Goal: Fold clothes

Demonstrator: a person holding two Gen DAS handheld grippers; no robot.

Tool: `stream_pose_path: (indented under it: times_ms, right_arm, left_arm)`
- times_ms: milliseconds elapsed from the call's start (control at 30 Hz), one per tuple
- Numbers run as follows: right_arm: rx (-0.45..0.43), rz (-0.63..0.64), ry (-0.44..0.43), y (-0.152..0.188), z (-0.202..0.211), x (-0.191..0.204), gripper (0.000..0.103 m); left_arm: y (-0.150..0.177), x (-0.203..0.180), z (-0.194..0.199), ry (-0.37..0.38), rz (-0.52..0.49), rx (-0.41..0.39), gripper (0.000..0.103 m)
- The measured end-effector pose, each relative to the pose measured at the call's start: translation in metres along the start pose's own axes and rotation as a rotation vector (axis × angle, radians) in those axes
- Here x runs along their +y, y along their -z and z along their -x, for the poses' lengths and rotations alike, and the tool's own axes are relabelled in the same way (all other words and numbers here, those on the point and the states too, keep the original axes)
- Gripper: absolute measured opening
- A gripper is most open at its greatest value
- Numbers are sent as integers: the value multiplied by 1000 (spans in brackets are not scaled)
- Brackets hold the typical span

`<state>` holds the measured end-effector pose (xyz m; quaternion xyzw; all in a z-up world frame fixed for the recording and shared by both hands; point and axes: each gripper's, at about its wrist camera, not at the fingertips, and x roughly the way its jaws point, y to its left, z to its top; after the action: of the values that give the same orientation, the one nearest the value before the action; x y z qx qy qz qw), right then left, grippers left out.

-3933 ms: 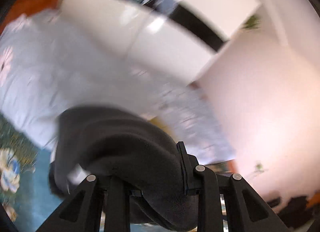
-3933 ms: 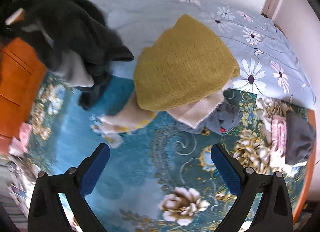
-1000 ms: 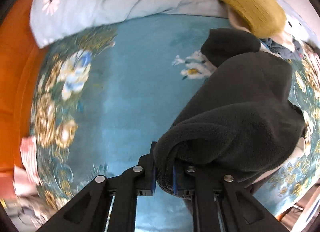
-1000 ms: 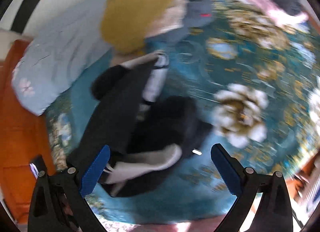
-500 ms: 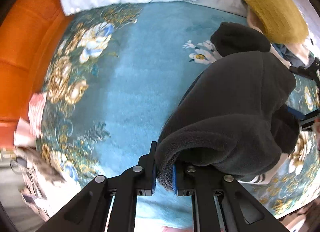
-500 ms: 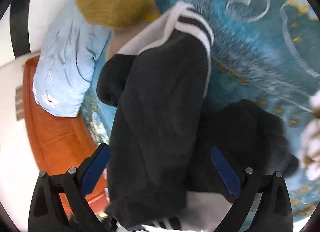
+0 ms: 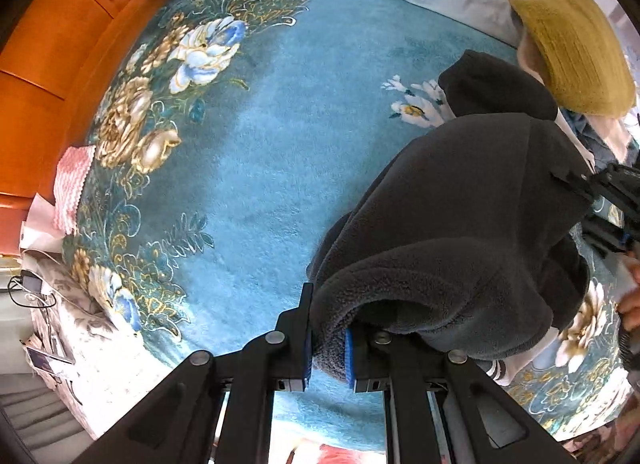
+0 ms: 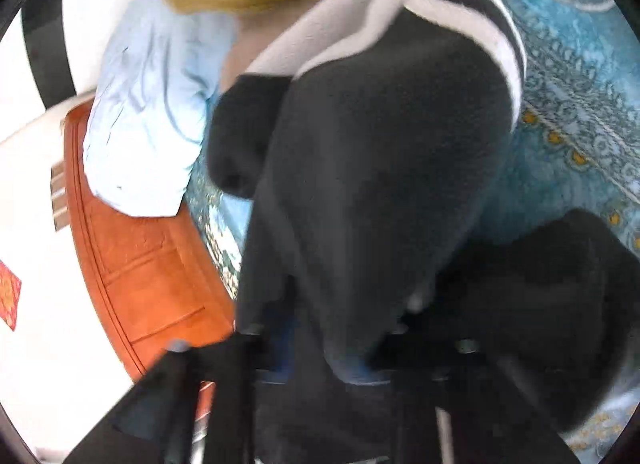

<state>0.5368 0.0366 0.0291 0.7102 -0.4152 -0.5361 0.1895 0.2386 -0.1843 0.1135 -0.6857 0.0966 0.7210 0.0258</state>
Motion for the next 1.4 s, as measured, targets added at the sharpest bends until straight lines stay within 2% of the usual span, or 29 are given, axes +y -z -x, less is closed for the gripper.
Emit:
stream_pose_path:
  times_ms: [100, 267, 400, 533, 700, 733, 767, 867, 933, 1100, 1233, 1400]
  right_arm:
    - [8, 56, 2, 9, 12, 24, 7]
    - [-69, 212, -61, 23, 65, 86, 6]
    - [-170, 326, -114, 48, 116, 144, 6]
    - [-304, 443, -181, 99, 173, 198, 6]
    - [-524, 591, -263, 188, 260, 252, 6]
    - [-564, 622, -275, 209, 273, 259, 6]
    - [-604, 653, -286, 231, 287, 265, 5]
    - [-689, 698, -312, 283, 302, 267, 5]
    - [-727, 702, -310, 315, 319, 254, 5]
    - [-770, 651, -265, 369, 360, 200, 5]
    - [-748, 605, -220, 358, 369, 176, 5]
    - [-715, 548, -164, 336, 377, 150, 5]
  left_arm:
    - [4, 1, 7, 20, -1, -22, 13]
    - [7, 5, 56, 62, -34, -175, 12]
    - [6, 22, 121, 129, -49, -361, 12]
    - [8, 49, 194, 219, -58, -553, 12]
    - [35, 85, 286, 345, -116, -788, 12]
    - [45, 91, 300, 441, -196, -820, 12]
    - [56, 99, 312, 460, -217, -853, 12]
    - [92, 117, 324, 502, -285, -891, 12]
    - [115, 130, 322, 526, -341, -906, 12]
    - [160, 143, 306, 570, -412, -863, 11]
    - [175, 134, 319, 590, -448, -857, 11]
    - [150, 84, 300, 570, -491, -720, 11]
